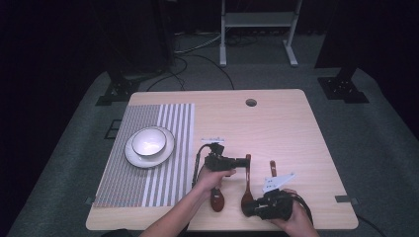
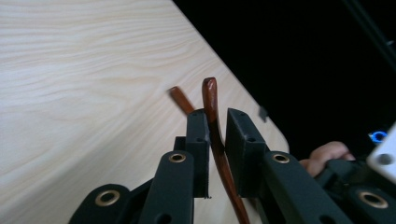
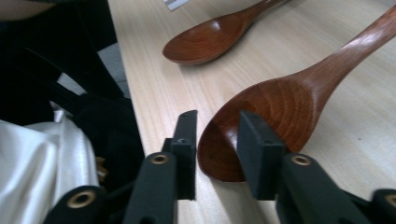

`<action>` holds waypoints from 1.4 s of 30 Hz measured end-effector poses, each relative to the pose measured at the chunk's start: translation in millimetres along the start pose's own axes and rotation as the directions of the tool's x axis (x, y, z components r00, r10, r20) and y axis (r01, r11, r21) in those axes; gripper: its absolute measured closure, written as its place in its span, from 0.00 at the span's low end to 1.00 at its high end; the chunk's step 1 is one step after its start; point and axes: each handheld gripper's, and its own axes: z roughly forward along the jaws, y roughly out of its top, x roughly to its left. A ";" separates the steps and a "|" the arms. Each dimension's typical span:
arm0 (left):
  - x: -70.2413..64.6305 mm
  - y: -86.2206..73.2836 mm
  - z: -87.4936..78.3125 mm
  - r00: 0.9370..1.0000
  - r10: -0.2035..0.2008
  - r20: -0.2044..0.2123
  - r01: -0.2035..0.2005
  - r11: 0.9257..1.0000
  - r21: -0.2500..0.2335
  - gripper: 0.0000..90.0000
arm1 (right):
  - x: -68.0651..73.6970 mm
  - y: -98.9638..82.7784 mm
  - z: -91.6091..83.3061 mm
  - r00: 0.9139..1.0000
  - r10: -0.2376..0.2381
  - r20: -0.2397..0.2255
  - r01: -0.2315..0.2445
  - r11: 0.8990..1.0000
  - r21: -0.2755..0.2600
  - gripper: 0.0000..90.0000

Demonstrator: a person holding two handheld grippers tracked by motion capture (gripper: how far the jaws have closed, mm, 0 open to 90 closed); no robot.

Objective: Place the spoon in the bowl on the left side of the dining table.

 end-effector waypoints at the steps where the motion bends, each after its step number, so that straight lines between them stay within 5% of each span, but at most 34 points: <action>1: -2.1 0.4 0.9 1.000 -0.004 0.008 0.004 1.000 -0.004 0.90 | -0.5 -0.1 -0.9 1.000 0.008 -0.008 -0.008 1.000 0.002 0.73; 7: -10.2 3.7 4.8 0.998 -0.018 0.065 0.020 0.999 -0.031 0.94 | -1.1 -0.3 -5.9 1.000 0.014 0.001 -0.014 1.000 0.004 0.66; 15: -14.8 10.6 2.2 0.999 0.006 0.052 -0.003 0.998 -0.066 0.94 | -3.8 -0.8 -26.9 1.000 0.014 -0.004 -0.014 0.998 -0.056 0.59; 22: -18.4 23.7 -9.0 0.999 0.040 0.016 -0.039 0.995 -0.089 0.94 | -12.5 -7.8 -51.1 0.997 0.068 0.025 -0.065 0.991 -0.121 0.53; 32: -21.6 44.2 -33.1 0.996 0.079 -0.040 -0.084 0.989 -0.120 0.94 | -17.5 -12.4 -66.9 0.994 0.087 0.059 -0.076 0.982 -0.171 0.45; 35: -23.7 47.3 -37.5 0.993 0.098 -0.068 -0.106 0.987 -0.118 0.94 | -18.2 -12.9 -67.8 0.994 0.088 0.066 -0.076 0.983 -0.168 0.44; 37: -28.0 51.2 -41.8 0.985 0.139 -0.104 -0.150 0.983 -0.104 0.94 | -19.0 -13.3 -68.6 0.993 0.087 0.074 -0.074 0.984 -0.163 0.44; 42: -29.7 57.6 -50.6 0.981 0.150 -0.120 -0.164 0.980 -0.112 0.94 | -21.6 -15.2 -70.7 0.991 0.103 0.085 -0.088 0.983 -0.160 0.40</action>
